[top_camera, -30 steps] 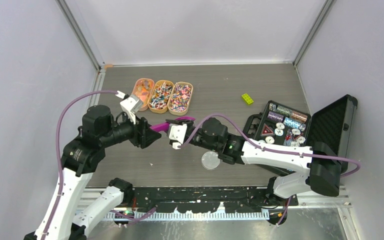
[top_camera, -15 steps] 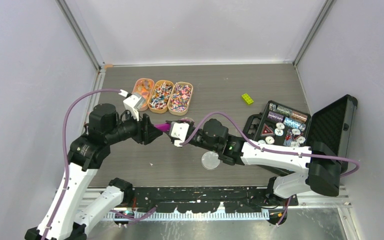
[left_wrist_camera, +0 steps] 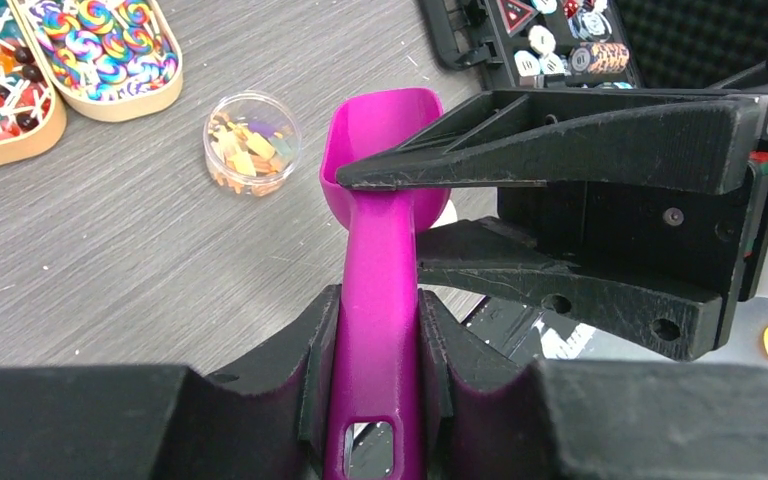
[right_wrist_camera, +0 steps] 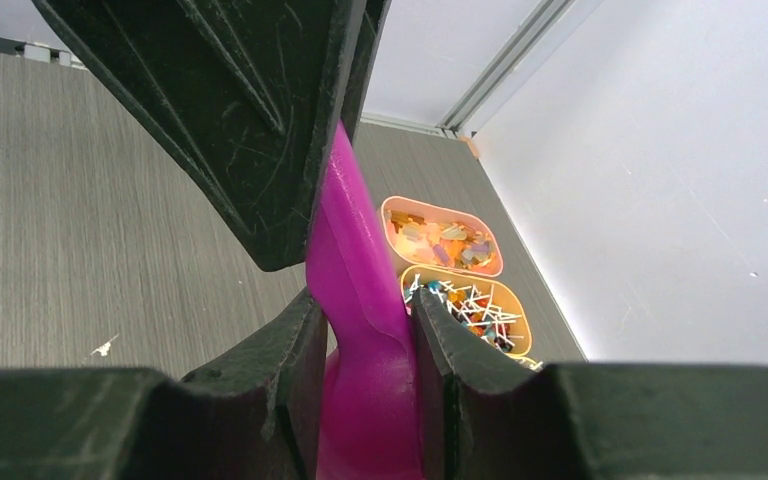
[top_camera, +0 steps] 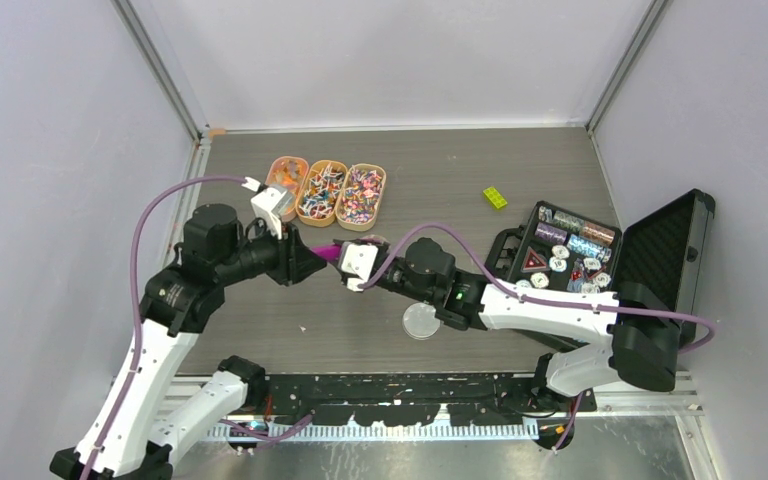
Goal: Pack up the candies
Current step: Adjust the spatula, then scoop the fake candies from the storage box.
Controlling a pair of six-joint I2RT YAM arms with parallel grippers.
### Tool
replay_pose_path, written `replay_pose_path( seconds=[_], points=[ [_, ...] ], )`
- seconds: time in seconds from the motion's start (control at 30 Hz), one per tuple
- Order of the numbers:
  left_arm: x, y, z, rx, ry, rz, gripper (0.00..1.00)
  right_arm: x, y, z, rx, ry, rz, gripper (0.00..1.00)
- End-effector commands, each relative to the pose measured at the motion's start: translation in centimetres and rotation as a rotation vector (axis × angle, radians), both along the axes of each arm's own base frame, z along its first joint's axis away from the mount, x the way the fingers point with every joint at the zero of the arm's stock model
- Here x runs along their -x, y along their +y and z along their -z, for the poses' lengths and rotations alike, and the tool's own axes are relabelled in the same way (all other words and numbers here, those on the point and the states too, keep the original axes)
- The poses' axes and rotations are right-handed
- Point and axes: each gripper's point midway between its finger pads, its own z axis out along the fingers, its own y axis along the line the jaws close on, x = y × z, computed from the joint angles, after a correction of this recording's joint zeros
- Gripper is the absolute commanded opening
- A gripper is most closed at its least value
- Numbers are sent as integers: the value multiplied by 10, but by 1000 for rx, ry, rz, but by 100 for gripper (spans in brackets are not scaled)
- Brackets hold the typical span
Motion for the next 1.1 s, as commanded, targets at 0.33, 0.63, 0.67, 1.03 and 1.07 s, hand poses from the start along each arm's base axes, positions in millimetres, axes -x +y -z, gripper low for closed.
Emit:
replay_pose_path(
  seconds=[0.33,0.63,0.67,1.03,1.07],
  points=[
    [-74,59,14,-344,-159,-296,0,31,-80,-19,-177,106,55,74],
    [-131,97,26,-601,-107,-439,0,50,-133,-29,-213,130,82,75],
    [-136,98,28,-609,-94,-436,0,51,-136,-32,-232,139,80,75],
    [-179,89,53,-652,15,-361,0,63,-139,-40,-244,168,29,76],
    [-181,87,55,-646,22,-346,0,64,-139,-42,-250,166,24,76]
  ],
)
